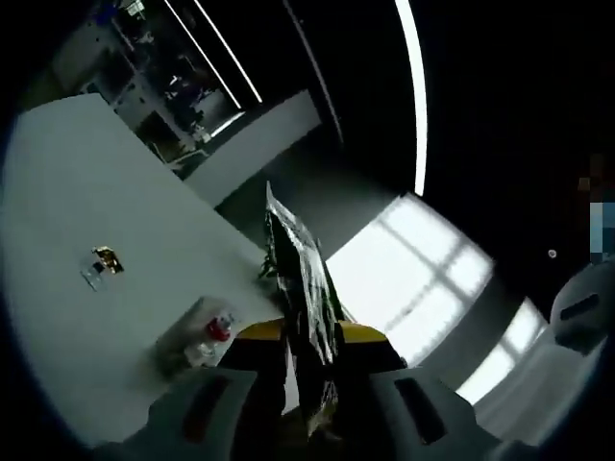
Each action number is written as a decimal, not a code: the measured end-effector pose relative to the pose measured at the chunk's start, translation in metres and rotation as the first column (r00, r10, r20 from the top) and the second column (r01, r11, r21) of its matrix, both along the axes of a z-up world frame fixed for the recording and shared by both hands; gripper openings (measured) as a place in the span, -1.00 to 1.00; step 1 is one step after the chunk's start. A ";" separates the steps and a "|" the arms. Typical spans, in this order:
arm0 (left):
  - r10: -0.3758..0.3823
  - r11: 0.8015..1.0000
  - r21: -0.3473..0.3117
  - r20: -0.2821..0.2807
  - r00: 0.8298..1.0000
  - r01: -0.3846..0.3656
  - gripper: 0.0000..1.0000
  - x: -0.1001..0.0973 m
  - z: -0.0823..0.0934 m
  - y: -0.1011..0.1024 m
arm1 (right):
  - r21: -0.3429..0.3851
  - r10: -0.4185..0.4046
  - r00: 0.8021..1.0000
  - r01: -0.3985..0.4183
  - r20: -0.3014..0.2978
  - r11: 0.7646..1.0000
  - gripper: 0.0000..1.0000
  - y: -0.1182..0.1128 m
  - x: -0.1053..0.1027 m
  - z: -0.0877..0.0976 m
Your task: Arrange the skincare products in the storage area until every visible bottle or jar stands upright without overlapping.
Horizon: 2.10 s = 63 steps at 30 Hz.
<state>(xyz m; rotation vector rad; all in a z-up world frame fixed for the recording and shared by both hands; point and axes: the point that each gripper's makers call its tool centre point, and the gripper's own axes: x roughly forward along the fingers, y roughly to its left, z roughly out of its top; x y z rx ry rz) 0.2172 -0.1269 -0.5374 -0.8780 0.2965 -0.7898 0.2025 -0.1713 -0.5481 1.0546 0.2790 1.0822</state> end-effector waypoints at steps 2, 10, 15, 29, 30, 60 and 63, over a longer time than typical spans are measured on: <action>-0.020 1.000 0.008 0.009 1.000 0.020 -0.68 -0.005 -0.001 -0.002 | 0.017 0.000 1.000 0.000 -0.008 1.000 -0.99 -0.004 0.002 0.000; -0.080 0.997 -0.016 0.002 0.997 0.080 -0.77 -0.014 -0.006 -0.013 | 0.051 0.043 0.999 -0.042 -0.007 0.998 -0.99 0.001 -0.007 0.006; -0.063 0.996 -0.064 0.012 0.998 0.064 -0.88 -0.014 0.000 -0.011 | 0.061 0.059 0.998 -0.058 -0.009 0.996 -0.99 0.006 -0.010 0.008; -0.024 0.999 0.023 -0.050 0.998 0.025 -1.00 -0.013 -0.032 0.002 | -0.162 0.031 0.999 -0.029 0.013 0.986 -0.94 0.016 -0.010 -0.026; -0.023 0.999 0.022 -0.057 0.998 0.024 -1.00 -0.013 -0.034 0.003 | -0.180 0.031 0.999 -0.025 0.028 0.983 -0.92 0.017 -0.011 -0.027; 0.043 0.997 0.078 -0.237 0.970 -0.025 -1.00 -0.009 -0.104 0.034 | -0.318 0.075 0.988 -0.028 0.135 0.948 0.61 0.018 -0.011 -0.043; 0.047 0.995 0.101 -0.266 0.963 -0.020 -1.00 -0.008 -0.117 0.036 | -0.317 0.057 0.988 -0.010 0.141 0.948 0.71 0.017 -0.008 -0.042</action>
